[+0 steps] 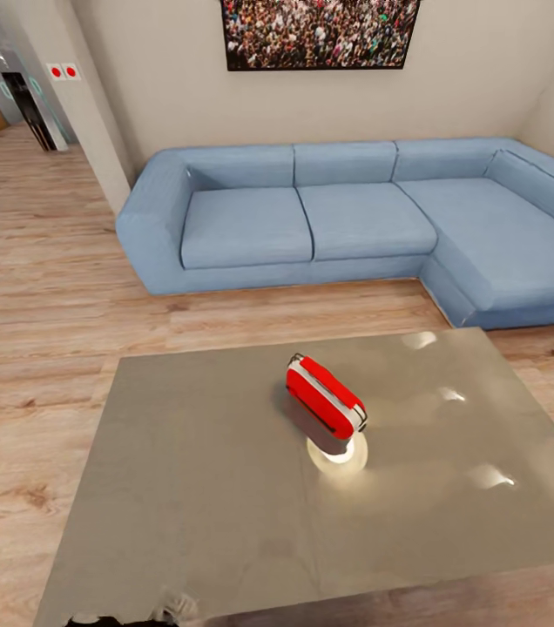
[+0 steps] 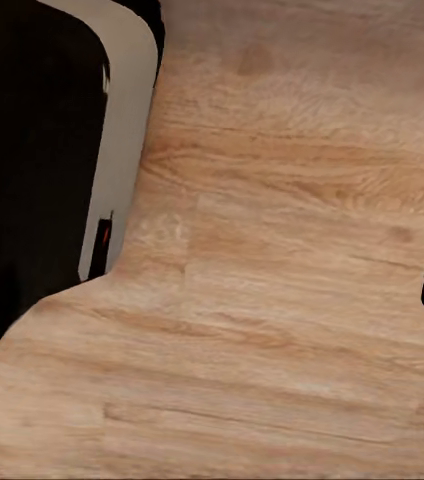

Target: Turn on the radio receiver that's on the table in the living room.

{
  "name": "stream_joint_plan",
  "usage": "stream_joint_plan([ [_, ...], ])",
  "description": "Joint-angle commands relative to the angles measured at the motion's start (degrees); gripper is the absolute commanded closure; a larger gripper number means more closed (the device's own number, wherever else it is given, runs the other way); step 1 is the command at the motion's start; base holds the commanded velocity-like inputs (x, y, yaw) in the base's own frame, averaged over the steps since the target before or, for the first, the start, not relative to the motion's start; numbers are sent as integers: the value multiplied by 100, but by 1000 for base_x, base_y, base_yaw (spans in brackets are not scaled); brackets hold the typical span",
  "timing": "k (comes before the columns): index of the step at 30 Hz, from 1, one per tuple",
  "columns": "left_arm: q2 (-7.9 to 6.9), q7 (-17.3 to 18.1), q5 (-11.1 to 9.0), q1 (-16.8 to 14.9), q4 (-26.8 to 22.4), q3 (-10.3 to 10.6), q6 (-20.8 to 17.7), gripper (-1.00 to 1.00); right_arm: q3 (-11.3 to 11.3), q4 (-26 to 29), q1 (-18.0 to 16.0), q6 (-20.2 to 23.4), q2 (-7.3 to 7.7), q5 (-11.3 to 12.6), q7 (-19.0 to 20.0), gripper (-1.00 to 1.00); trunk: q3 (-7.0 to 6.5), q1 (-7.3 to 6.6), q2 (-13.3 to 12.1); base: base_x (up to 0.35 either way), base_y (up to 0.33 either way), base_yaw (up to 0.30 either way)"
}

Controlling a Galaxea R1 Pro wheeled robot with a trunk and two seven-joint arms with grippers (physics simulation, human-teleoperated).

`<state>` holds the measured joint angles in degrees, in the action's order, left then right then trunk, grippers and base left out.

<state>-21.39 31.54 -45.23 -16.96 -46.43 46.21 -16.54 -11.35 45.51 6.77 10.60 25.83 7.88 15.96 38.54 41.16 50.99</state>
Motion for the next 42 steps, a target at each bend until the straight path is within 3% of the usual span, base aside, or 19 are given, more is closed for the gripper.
stream_joint_plan([
  [1, 37, 9, -11, -1, 208, 27, 141, 100, 1, -233, -1, -124, -135, -148, -9, -100, -9, 0, 0, 0, 0, -63],
  [2, 87, 22, -15, -1, 433, 44, 241, 100, 4, -549, -1, -286, -303, -321, -20, -100, -18, 0, 0, 0, 0, -63],
  [4, 361, 52, -4, -1, 1232, 65, 418, 100, 14, -980, 0, -456, -495, -478, -43, -100, -35, 0, 0, 0, 0, -50],
  [6, 769, 59, 42, -1, 2281, 71, 761, 100, 12, -1491, 0, -523, -690, -540, -159, -100, -53, 0, 0, 0, 0, -15],
  [11, 1062, 56, 60, -1, 3036, 69, 998, 100, 11, -1823, 0, -534, -982, -554, -589, -100, -96, 0, 0, 0, 0, -4],
  [13, 1112, 55, 57, -1, 3232, 66, 1033, 100, 9, -1984, 0, -508, -1189, -555, -939, -100, -113, 0, 0, 0, 0, 0],
  [14, 1133, 43, 52, -1, 3410, 69, 1047, 100, 14, -2205, -2, -493, -1413, -552, -1305, -100, -122, 0, 0, 0, 0, 0],
  [17, 1191, -39, 35, -1, 3829, 68, 1054, 100, 23, -2459, -8, -481, -1699, -541, -1643, -100, -148, 0, 0, 0, 0, 0],
  [21, 1348, -379, 22, -1, 4227, 60, 1050, 100, 43, -2521, -9, -466, -1791, -499, -1724, -100, -182, 0, 0, 0, 0, 0],
  [25, 1561, -1201, 7, -1, 4382, 50, 1019, 100, 65, -2535, -9, -470, -1832, -473, -1746, -100, -217, 0, 0, 0, 0, 0],
  [27, 1626, -1513, -21, -1, 4443, 47, 1012, 100, 76, -2537, -9, -499, -1926, -465, -1750, -100, -234, 0, 0, 0, 0, 0],
  [31, 1635, -1576, -40, 3, 4516, 46, 1036, 100, 79, -2538, -9, -537, -1957, -416, -1747, -100, -258, 0, 0, 0, 0, 0],
  [35, 1638, -1596, -47, 4, 4538, 46, 1046, 100, 75, -2538, -9, -608, -1967, -151, -1738, -100, -264, 0, 0, 0, 0, 0],
  [42, 1645, -1574, -39, 2, 4538, 46, 991, 100, 80, -2538, -9, -625, -1980, -93, -1738, -100, -269, 0, 0, 0, 0, 0],
])
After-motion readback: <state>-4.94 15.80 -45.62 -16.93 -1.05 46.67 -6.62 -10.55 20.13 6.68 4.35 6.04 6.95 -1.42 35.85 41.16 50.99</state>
